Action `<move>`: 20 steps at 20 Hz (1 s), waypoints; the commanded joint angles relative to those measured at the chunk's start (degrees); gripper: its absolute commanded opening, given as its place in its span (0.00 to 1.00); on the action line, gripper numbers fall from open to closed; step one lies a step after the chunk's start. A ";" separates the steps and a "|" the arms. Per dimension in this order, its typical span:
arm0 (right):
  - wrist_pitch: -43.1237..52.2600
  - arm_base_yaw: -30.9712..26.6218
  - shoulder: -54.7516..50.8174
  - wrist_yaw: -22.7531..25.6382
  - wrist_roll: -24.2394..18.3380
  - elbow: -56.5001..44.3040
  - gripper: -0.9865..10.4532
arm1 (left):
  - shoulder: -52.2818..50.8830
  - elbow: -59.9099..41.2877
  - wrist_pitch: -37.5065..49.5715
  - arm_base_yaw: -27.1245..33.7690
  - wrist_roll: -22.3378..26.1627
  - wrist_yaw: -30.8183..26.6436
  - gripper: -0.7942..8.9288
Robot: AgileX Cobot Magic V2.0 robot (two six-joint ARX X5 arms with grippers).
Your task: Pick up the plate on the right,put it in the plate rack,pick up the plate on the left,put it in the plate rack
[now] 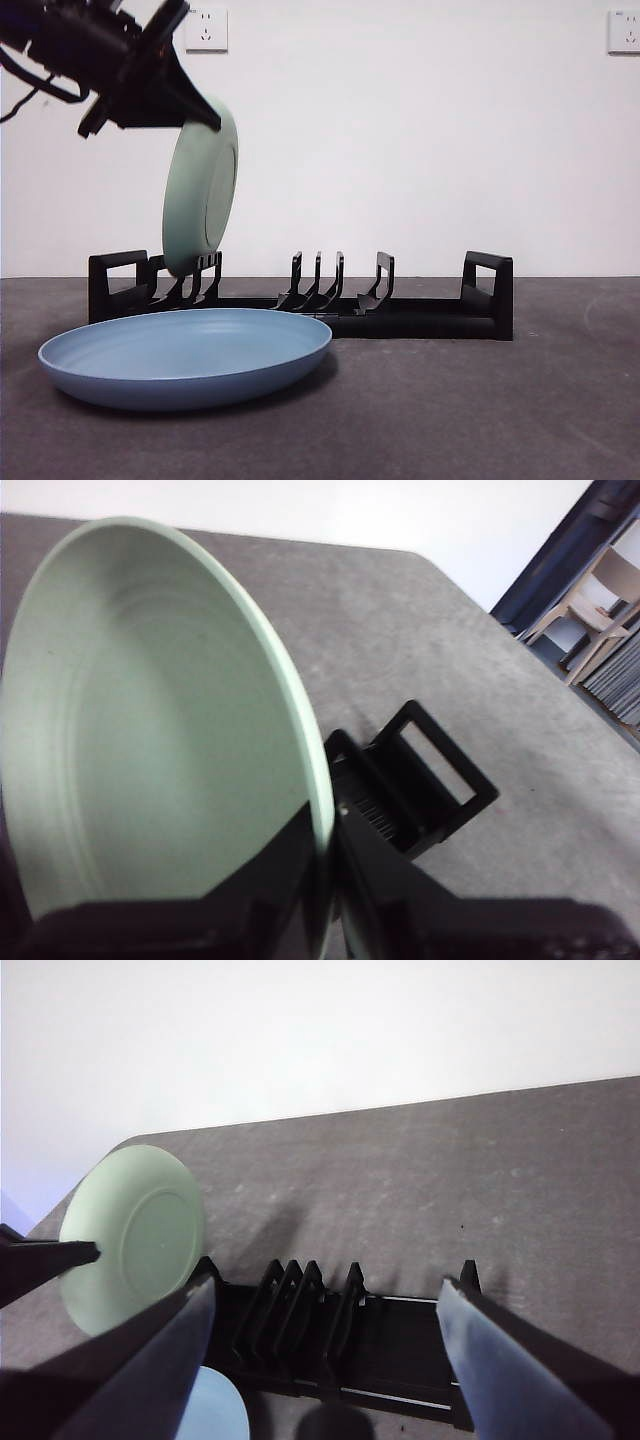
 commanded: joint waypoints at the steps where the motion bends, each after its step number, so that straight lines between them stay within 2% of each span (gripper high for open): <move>1: 0.09 0.02 0.00 0.24 -0.48 0.20 0.41 | 0.96 -0.22 1.01 0.33 0.55 -0.07 0.07; 9: 0.11 0.02 0.46 0.42 -0.48 0.20 0.41 | 1.07 -0.22 -4.20 0.26 0.83 -1.20 0.08; 16: 0.11 0.04 1.66 0.33 -0.46 0.20 0.41 | 1.07 -0.22 -9.84 0.26 4.96 -3.65 0.09; 18: 0.09 0.04 1.90 0.17 -0.44 0.20 0.41 | 1.07 -0.22 -10.40 0.26 5.27 -4.28 0.14; 20: -0.09 0.04 1.90 0.17 -0.44 0.20 0.41 | 1.07 -0.22 -10.32 0.22 5.27 -4.31 0.28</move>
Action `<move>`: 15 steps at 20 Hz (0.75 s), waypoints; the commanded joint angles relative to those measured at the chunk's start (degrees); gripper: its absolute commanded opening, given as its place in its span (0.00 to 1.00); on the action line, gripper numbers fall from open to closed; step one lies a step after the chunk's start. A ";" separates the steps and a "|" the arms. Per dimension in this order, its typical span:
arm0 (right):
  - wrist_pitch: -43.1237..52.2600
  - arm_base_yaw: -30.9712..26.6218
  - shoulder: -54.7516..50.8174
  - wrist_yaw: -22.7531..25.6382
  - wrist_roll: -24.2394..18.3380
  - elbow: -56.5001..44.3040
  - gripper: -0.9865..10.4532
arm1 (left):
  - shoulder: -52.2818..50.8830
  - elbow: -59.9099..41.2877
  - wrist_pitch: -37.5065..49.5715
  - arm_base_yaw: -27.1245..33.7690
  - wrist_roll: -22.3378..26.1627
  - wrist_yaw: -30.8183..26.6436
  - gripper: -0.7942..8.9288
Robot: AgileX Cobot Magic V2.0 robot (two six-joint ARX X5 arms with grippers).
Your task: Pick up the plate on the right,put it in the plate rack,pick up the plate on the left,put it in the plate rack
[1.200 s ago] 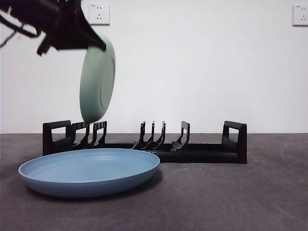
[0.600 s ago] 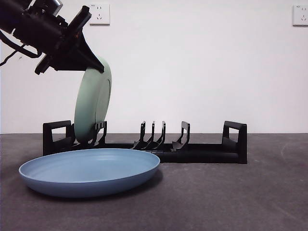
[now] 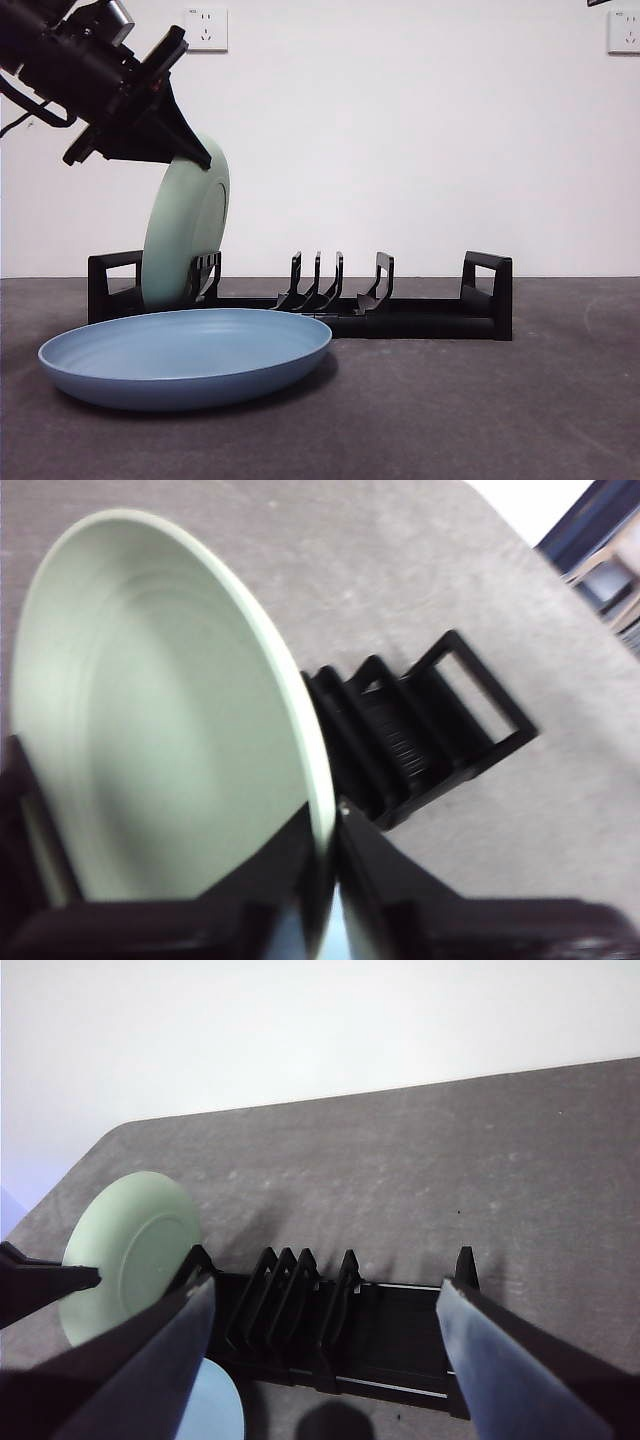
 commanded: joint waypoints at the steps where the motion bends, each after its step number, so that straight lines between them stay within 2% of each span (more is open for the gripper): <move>1: 0.07 0.02 0.17 0.15 -0.44 0.20 0.41 | 0.28 -0.37 -0.63 0.13 1.53 -0.87 0.33; 2: -0.04 0.02 0.17 0.13 -0.44 0.20 0.41 | 0.28 -0.37 -0.48 0.13 1.53 -0.87 0.37; 7: -1.46 0.02 0.17 0.13 -0.42 0.20 0.41 | 0.04 -0.37 -0.48 0.15 1.53 -0.70 0.39; 9: -2.38 0.11 0.17 -0.15 -0.24 0.20 0.41 | -0.90 -0.37 -0.81 0.13 1.53 -0.44 0.44; 13: -3.78 0.66 0.50 -0.68 0.61 0.20 0.41 | -5.16 -0.37 -2.23 -0.35 2.54 -0.28 0.45; 15: -4.09 1.36 1.31 -3.87 0.61 0.20 0.41 | -8.63 -0.37 -3.78 -0.98 4.04 -0.39 0.45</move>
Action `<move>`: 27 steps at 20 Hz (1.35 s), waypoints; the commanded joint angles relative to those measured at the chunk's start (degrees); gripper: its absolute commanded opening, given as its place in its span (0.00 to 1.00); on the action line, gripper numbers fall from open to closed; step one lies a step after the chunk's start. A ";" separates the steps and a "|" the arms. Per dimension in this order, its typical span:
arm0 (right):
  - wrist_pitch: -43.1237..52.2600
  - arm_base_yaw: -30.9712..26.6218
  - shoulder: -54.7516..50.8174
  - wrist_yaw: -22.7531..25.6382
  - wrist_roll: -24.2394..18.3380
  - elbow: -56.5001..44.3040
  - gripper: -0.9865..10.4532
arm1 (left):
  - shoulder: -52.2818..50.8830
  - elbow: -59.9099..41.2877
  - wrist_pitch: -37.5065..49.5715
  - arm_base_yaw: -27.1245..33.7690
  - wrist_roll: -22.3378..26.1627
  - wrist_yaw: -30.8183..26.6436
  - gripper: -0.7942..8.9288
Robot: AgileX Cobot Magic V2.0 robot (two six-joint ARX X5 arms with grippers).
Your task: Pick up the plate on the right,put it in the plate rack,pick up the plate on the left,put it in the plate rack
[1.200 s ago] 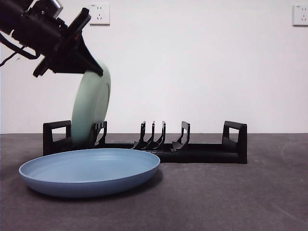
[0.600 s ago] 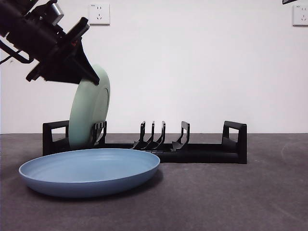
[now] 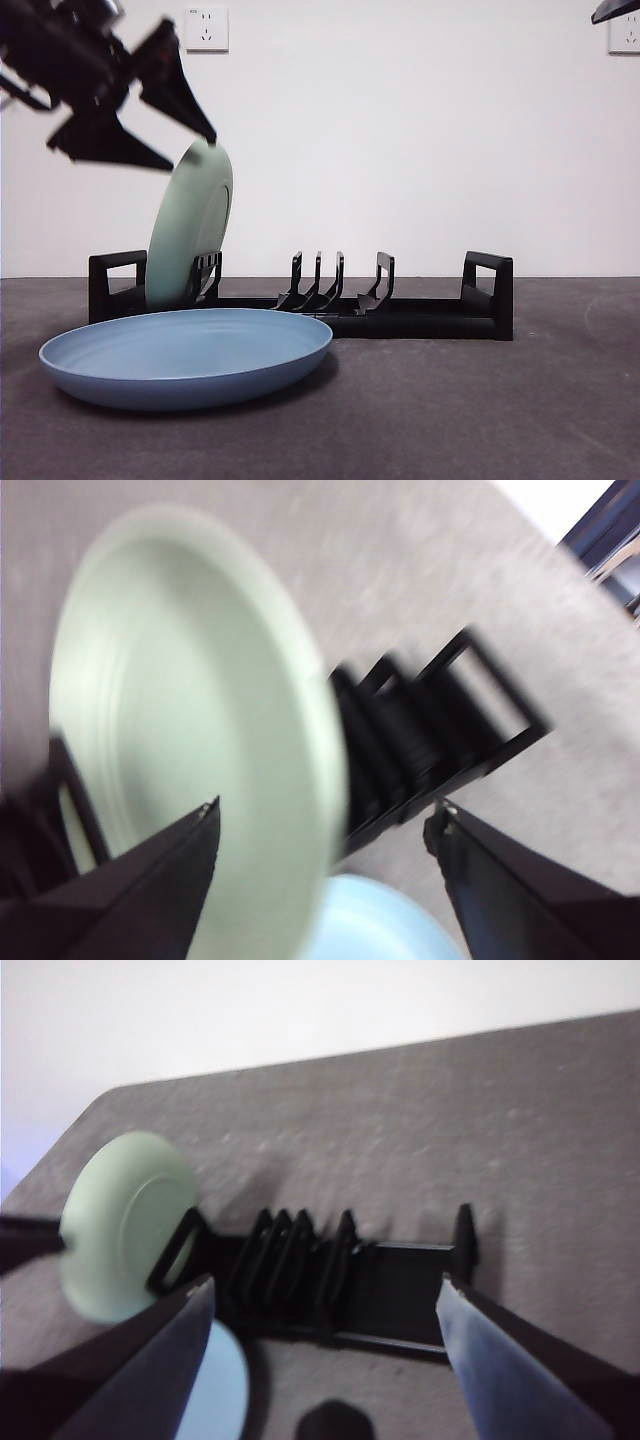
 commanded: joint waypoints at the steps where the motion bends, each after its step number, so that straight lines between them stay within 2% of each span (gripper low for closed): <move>1: -0.09 1.03 1.42 -4.26 0.42 0.20 0.41 | -4.94 -0.28 -1.49 -1.03 3.69 0.31 0.45; 4: -0.48 2.19 4.17 -9.35 0.46 0.20 0.41 | -10.82 -0.28 -5.22 -2.45 8.52 -0.15 0.44; 6: -0.81 3.34 6.88 -11.43 0.70 0.20 0.41 | -15.12 -0.28 -8.09 -4.20 11.78 -2.43 0.44; 9: -0.96 5.51 11.72 -13.77 0.83 0.20 0.41 | -21.14 -0.28 -11.91 -7.43 15.98 -7.98 0.44; 13: -0.85 7.50 18.51 -13.92 0.79 0.20 0.41 | -27.82 -0.28 -15.65 -12.44 20.26 -15.67 0.44; 16: 0.98 9.92 26.58 -13.90 0.81 0.20 0.41 | -33.75 -0.26 -19.15 -18.53 23.74 -26.12 0.44; 19: 4.42 11.89 33.00 -13.99 0.83 0.24 0.30 | -37.00 -0.26 -21.35 -23.98 25.16 -32.89 0.44; 23: 6.60 14.19 40.63 -13.99 1.33 2.60 0.30 | -38.12 -0.26 -23.15 -30.14 25.20 -37.64 0.44; 27: 6.25 15.69 47.74 -15.15 1.46 7.54 0.30 | -37.66 -0.26 -23.45 -33.86 25.38 -40.68 0.44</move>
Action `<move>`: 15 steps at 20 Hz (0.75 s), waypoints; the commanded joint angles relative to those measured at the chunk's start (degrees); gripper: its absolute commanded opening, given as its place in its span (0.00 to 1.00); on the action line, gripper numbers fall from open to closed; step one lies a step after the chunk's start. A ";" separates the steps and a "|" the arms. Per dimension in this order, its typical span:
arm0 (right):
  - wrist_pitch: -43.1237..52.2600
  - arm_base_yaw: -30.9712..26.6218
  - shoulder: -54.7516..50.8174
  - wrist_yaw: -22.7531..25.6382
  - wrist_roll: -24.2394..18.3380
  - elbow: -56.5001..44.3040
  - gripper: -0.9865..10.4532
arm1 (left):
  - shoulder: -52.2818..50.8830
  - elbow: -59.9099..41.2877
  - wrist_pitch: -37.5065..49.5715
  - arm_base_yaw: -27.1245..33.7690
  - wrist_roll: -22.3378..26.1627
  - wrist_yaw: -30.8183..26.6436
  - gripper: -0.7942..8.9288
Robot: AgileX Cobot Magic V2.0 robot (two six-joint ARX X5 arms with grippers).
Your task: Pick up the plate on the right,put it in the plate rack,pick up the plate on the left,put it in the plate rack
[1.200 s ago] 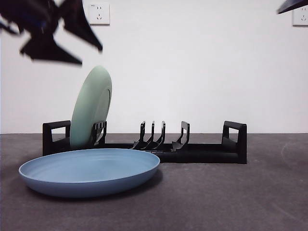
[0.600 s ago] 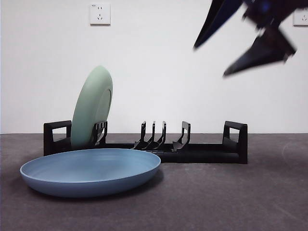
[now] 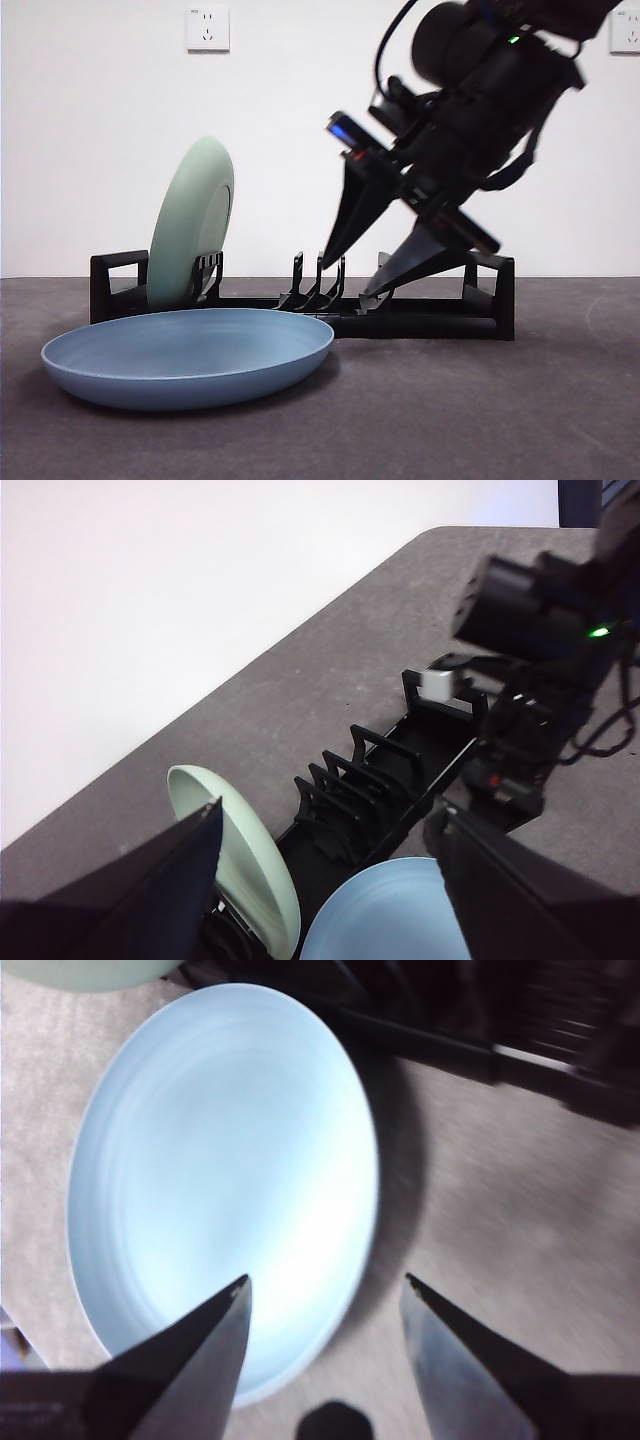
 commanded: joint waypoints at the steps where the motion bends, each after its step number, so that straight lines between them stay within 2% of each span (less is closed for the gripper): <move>1: -0.46 0.74 3.74 -0.24 0.44 2.25 0.30 | -0.02 -0.26 -0.07 -1.36 0.70 -1.79 0.44; 7: -0.20 0.94 9.55 -0.22 0.85 2.54 0.30 | -0.02 -0.26 -1.38 -1.92 0.68 -3.87 0.44; 15: 0.98 1.97 10.10 -0.13 1.90 2.54 0.08 | 1.03 -0.26 -1.57 -1.92 0.68 -3.85 0.44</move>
